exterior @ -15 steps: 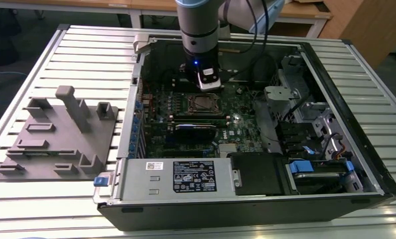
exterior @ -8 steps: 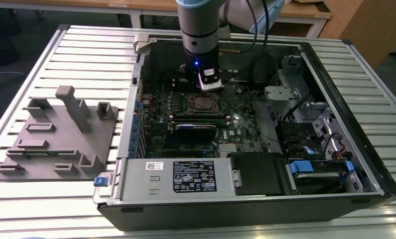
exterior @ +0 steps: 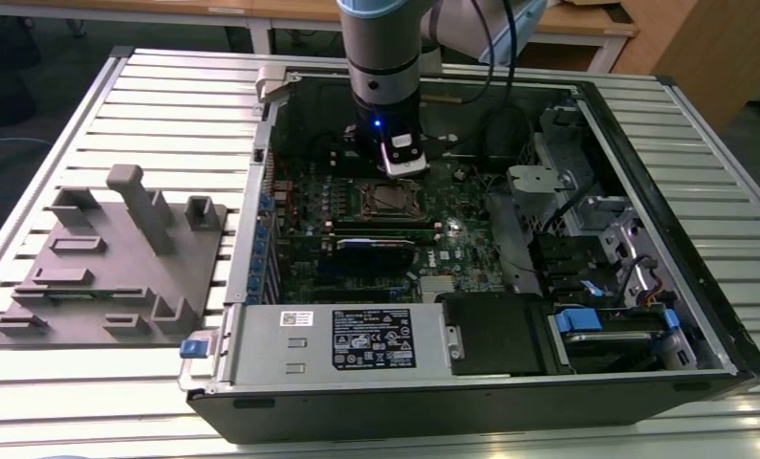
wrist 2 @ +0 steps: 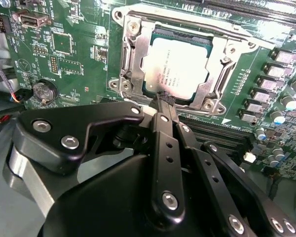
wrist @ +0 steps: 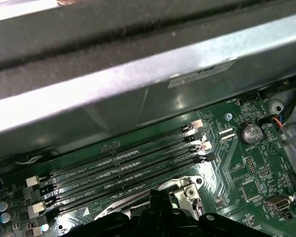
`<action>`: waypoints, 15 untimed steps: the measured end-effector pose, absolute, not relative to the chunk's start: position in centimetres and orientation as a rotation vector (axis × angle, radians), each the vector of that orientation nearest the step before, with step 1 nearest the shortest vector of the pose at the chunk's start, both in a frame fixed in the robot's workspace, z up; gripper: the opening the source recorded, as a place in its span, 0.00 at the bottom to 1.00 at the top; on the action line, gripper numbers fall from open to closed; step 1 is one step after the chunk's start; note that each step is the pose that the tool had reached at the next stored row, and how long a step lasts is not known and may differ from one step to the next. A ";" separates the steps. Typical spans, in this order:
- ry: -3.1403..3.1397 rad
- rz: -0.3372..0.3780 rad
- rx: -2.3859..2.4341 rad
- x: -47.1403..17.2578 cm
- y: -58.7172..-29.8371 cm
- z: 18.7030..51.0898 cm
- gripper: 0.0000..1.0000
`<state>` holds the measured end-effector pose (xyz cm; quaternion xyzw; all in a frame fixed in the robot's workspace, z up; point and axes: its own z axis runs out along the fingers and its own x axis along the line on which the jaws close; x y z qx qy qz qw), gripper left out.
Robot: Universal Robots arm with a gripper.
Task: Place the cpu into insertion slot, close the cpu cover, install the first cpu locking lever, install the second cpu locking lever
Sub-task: 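Install the first cpu locking lever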
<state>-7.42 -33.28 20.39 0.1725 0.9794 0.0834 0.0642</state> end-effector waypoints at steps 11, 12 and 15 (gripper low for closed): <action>2.961 0.253 0.503 -7.4 -33.3 20.4 0.11; 2.964 0.254 0.489 -7.4 -33.3 20.4 0.11; 2.974 0.255 0.443 -7.4 -33.3 20.4 0.11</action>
